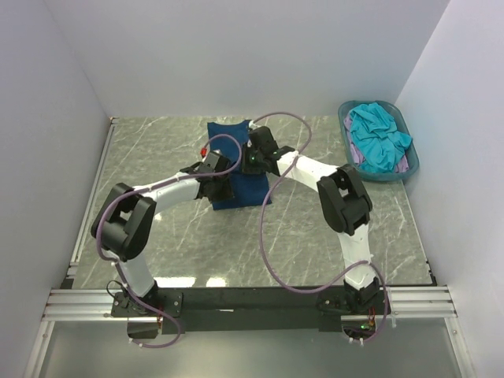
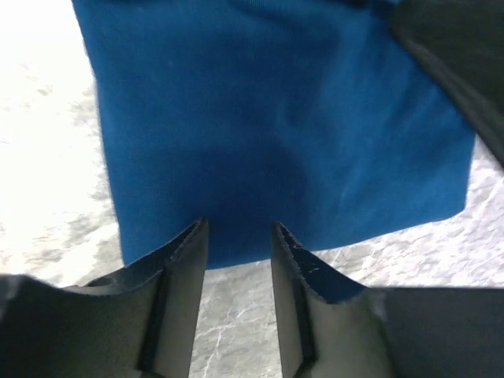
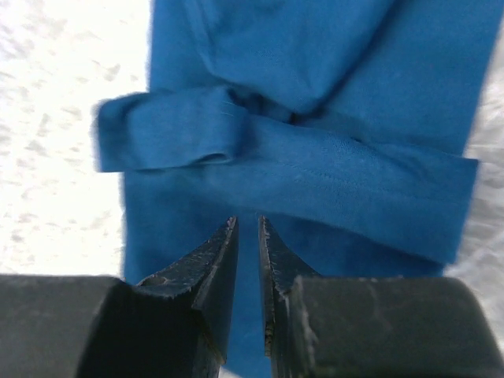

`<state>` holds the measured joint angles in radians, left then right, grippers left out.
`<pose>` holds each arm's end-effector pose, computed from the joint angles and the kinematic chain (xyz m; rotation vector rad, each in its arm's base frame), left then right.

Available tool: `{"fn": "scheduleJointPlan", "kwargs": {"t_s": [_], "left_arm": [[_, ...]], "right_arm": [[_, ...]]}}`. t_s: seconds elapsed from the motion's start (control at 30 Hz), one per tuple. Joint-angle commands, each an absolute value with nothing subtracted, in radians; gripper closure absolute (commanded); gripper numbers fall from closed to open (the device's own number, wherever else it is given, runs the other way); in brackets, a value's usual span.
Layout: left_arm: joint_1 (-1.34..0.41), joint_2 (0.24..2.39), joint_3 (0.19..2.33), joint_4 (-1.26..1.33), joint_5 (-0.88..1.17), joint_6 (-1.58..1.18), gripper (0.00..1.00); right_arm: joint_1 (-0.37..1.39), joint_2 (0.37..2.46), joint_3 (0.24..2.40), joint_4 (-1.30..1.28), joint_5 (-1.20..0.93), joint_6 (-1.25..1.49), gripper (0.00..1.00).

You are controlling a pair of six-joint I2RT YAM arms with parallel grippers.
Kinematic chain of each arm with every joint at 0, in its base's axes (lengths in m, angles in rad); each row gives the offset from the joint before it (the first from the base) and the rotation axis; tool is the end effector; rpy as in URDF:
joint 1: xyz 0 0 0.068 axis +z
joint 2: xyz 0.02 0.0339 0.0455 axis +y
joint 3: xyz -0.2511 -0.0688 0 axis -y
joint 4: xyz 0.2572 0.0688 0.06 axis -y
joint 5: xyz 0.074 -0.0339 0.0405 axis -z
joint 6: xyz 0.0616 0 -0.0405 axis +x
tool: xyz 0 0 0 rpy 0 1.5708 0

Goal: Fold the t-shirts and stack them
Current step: Fold the tshirt

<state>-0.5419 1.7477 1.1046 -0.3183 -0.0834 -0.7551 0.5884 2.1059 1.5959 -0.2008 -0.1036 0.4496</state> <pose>0.3312 -0.1934 0.1434 -0.3079 2.5596 -0.4039 0.4160 0.2852 0.1681 -0.2201 2.3552 0.6444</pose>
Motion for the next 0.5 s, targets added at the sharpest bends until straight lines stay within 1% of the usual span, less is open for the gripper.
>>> {"fn": "scheduleJointPlan", "kwargs": {"t_s": [0.0,0.13,0.3,0.4,0.47], "left_arm": [[-0.541,1.769,1.117,-0.304,-0.035,-0.775,0.59],[-0.543,1.801,1.109,-0.319,-0.009,-0.765,0.59],[-0.545,1.813,1.108,-0.391,0.005,-0.747,0.61],[-0.545,1.806,1.108,-0.425,0.006,-0.739,0.62],[-0.545,1.801,1.103,-0.433,0.012,-0.736,0.61]], "right_arm": [[0.584,2.161,1.623,-0.15,-0.136,0.474,0.77],[0.584,2.201,1.643,-0.144,-0.14,0.476,0.77],[0.569,2.259,1.718,-0.167,-0.084,0.453,0.76],[0.555,2.308,1.831,-0.19,-0.031,0.427,0.76],[0.526,2.356,1.92,-0.247,-0.069,0.451,0.75]]}}
